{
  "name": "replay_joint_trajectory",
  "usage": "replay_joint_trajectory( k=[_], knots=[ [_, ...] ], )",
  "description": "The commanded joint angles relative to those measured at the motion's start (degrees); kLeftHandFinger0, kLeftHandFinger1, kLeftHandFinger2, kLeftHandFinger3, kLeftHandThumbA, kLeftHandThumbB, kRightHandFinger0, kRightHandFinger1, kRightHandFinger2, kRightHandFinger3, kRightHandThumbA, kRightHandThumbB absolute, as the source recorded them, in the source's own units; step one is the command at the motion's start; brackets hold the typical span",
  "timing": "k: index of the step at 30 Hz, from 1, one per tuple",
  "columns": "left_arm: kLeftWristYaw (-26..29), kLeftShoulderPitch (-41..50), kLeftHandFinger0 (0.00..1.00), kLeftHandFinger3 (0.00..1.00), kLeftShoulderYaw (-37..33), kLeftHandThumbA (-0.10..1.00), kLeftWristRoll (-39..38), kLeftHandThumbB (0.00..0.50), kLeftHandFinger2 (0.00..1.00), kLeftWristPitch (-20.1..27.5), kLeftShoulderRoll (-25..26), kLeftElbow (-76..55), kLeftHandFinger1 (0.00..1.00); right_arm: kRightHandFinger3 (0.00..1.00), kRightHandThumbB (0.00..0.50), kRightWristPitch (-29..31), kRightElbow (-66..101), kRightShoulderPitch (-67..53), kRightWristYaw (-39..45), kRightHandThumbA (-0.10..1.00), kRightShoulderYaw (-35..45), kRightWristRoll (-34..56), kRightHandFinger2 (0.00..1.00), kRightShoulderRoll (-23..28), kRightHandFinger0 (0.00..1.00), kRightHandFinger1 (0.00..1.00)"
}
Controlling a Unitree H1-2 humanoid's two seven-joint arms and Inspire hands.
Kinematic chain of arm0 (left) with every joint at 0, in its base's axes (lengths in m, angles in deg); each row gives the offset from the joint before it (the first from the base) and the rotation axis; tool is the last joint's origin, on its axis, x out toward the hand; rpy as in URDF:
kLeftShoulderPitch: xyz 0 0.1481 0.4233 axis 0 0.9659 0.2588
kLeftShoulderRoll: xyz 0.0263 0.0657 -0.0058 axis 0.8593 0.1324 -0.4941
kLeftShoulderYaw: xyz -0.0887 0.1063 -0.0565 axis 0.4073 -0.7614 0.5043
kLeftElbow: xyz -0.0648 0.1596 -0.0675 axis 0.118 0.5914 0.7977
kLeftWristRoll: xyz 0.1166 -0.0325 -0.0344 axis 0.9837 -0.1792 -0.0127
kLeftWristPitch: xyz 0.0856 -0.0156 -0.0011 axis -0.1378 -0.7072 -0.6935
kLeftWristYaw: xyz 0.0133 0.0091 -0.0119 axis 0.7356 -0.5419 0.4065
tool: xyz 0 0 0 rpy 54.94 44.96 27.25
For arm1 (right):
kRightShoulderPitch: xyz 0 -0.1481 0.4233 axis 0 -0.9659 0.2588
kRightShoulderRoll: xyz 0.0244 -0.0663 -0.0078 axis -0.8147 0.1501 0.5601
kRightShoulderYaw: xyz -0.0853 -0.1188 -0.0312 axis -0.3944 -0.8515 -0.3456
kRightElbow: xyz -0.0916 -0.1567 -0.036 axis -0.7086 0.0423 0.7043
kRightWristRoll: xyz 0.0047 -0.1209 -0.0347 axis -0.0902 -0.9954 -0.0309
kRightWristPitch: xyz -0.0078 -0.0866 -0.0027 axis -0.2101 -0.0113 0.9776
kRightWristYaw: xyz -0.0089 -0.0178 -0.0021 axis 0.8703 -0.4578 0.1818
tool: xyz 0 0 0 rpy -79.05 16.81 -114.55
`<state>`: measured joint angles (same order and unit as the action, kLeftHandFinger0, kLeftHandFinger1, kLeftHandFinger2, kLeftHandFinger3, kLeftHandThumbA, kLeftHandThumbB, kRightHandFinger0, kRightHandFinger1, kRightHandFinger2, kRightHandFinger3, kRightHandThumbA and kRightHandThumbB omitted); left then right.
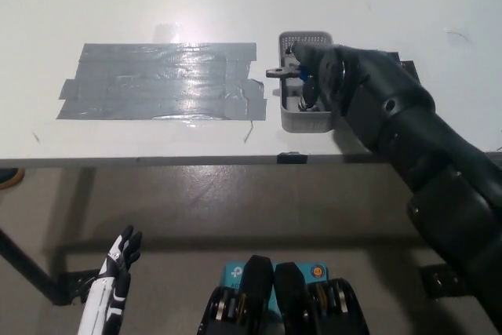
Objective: The robot picks the blue plier placed on top of the container and places it on the grey area of the table
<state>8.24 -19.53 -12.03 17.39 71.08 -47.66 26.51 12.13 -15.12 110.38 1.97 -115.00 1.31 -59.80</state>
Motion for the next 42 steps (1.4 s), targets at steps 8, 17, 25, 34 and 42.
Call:
replay_joint_trajectory(
  k=[8, 17, 25, 34, 42],
  knots=[
    [0.17, -0.29, 1.00, 1.00, 0.10, 1.00, -0.56, 0.169, 1.00, 0.33, 0.60, -2.02, 1.00, 0.68, 0.251, 6.02, -0.89, -3.08, -16.84, -0.10, -5.18, -6.24, 0.44, 1.55, 0.28, 0.34],
    [0.28, -0.77, 1.00, 1.00, 0.00, 1.00, -0.84, 0.154, 1.00, 0.91, 0.34, -1.29, 1.00, 0.65, 0.285, 7.99, -1.21, -3.29, -19.14, -0.10, -5.48, -7.15, 0.36, 3.50, 0.13, 0.20],
    [0.34, -0.57, 1.00, 1.00, 0.16, 1.00, -1.13, 0.152, 1.00, 0.89, 0.37, -1.08, 1.00, 0.39, 0.230, 10.10, -0.34, -0.46, -24.57, -0.10, -5.87, -8.30, 0.20, 4.30, 0.00, 0.04],
    [0.16, 0.51, 1.00, 1.00, 0.13, 1.00, -1.40, 0.131, 1.00, 1.02, 0.60, -1.40, 1.00, 0.28, 0.249, 13.96, 2.41, 5.63, -26.12, -0.10, -5.69, -9.63, 0.64, 4.69, 0.00, 0.27],
    [-0.09, 0.08, 1.00, 1.00, 0.08, 1.00, -1.97, 0.130, 1.00, 1.05, 0.70, -1.33, 1.00, 0.34, 0.280, 14.19, 2.77, 9.45, -24.95, -0.10, -5.78, -10.59, 0.39, 3.80, 0.00, 0.07]
  ],
)
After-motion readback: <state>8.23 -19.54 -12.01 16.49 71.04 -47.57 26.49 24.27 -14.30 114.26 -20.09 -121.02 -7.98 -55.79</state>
